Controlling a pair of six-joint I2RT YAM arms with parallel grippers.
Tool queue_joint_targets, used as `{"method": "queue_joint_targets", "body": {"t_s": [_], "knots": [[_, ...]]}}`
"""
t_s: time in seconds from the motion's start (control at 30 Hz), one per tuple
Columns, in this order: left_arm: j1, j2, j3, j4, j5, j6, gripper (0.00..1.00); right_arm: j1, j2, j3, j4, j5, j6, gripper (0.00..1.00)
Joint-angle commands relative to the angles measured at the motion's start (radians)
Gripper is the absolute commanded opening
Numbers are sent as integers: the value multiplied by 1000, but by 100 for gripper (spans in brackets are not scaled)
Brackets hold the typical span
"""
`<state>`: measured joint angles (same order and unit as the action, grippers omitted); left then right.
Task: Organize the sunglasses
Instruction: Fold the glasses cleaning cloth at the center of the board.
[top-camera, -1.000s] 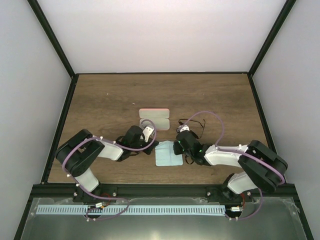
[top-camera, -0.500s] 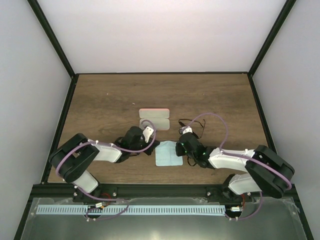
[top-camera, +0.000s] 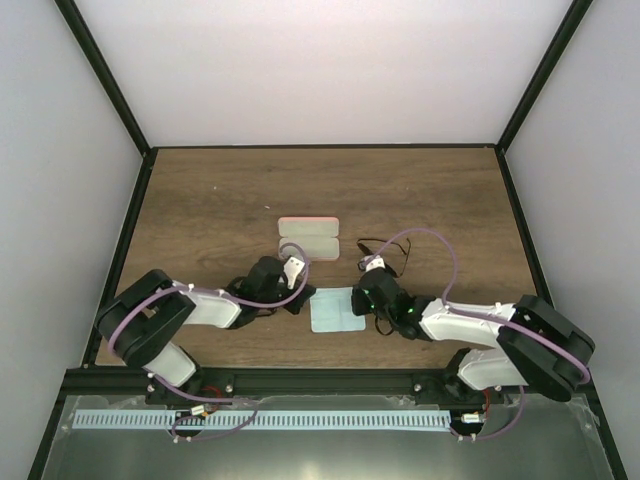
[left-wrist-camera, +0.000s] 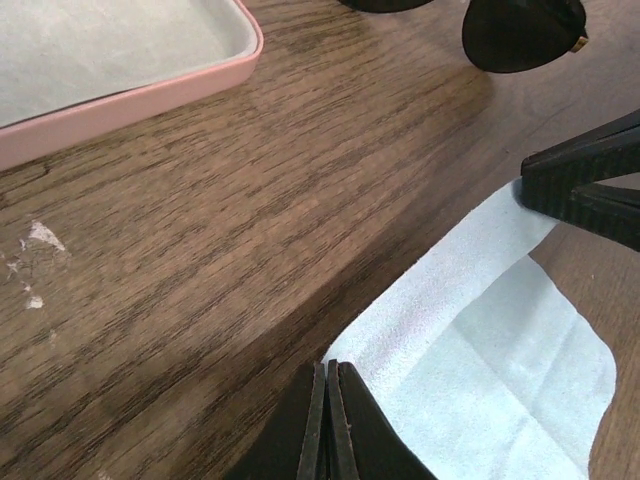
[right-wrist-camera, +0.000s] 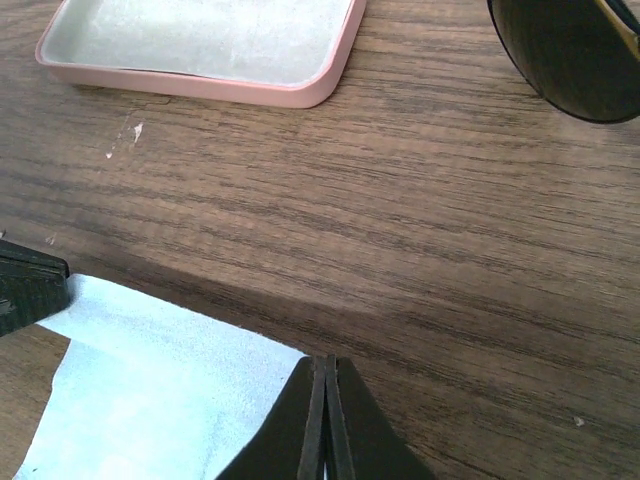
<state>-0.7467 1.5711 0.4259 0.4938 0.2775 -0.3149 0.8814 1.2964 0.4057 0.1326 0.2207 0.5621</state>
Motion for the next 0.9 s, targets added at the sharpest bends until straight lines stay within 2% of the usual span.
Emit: {"method": "queue_joint_targets", "body": {"t_s": [0.0, 0.87], "knots": [[-8, -34, -12, 10, 2, -9, 4, 13, -34, -11, -17, 5, 17, 1], [-48, -52, -46, 26, 14, -23, 4, 60, -88, -40, -51, 25, 51, 1]]}}
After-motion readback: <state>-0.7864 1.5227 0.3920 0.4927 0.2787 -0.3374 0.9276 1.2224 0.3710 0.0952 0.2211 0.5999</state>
